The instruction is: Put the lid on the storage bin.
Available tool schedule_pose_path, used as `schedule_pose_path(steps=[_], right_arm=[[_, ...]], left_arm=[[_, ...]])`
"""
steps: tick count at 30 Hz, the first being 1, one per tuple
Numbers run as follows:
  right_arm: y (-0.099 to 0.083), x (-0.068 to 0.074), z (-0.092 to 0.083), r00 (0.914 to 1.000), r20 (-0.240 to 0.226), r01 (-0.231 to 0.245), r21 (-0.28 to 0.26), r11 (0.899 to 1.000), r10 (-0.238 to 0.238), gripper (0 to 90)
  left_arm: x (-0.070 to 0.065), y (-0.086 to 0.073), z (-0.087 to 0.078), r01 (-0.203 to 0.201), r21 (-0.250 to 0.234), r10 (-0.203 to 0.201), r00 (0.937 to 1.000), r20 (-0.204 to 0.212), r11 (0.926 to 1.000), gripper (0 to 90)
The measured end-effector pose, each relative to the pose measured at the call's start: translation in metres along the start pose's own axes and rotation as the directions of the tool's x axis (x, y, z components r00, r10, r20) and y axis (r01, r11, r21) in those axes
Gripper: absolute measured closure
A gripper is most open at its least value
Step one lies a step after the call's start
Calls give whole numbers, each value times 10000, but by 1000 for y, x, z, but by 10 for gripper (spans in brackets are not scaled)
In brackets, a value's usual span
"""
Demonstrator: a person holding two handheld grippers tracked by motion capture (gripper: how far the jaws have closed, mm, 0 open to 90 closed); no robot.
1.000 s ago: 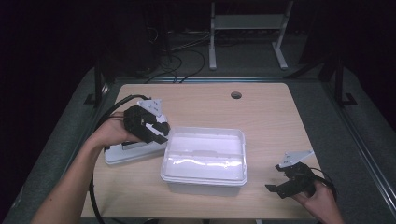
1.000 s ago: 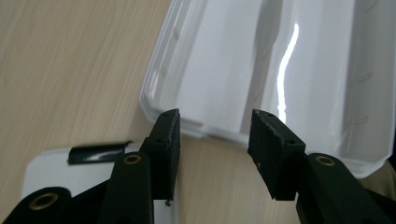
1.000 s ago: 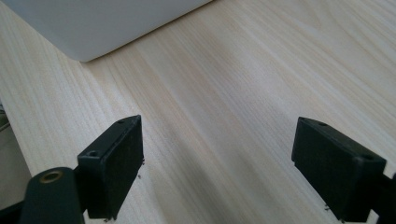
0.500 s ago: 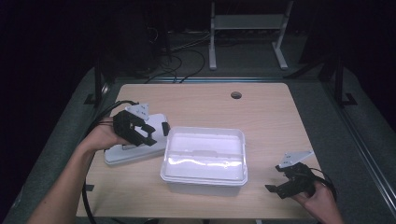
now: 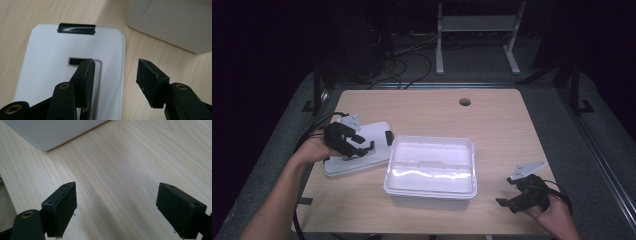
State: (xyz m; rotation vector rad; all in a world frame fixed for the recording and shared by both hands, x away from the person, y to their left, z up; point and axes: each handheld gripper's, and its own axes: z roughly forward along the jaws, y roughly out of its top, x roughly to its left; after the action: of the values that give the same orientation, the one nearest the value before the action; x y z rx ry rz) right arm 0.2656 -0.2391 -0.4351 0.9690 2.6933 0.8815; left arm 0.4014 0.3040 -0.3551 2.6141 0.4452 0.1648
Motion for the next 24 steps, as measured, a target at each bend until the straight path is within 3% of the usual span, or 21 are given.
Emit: schedule_pose_path(steps=[3,6,17,24], right_arm=[[1,0,2,10000,4,52,68,10000,-52,162],[1,1,3,10000,5,77,95,9999,-77,162],[1,2,3,10000,20,57,138,9999,-58,162],[1,2,5,9999,-17,99,217,9997,-99,163]], left_arm=[[4,-8,3,16,112,-13,9998,-204,9999,487],[8,-15,6,211,-144,-214,9996,-187,9997,500],[21,-33,25,600,502,-589,9980,-230,9969,491],[24,-39,31,702,675,-696,9975,-106,9952,593]])
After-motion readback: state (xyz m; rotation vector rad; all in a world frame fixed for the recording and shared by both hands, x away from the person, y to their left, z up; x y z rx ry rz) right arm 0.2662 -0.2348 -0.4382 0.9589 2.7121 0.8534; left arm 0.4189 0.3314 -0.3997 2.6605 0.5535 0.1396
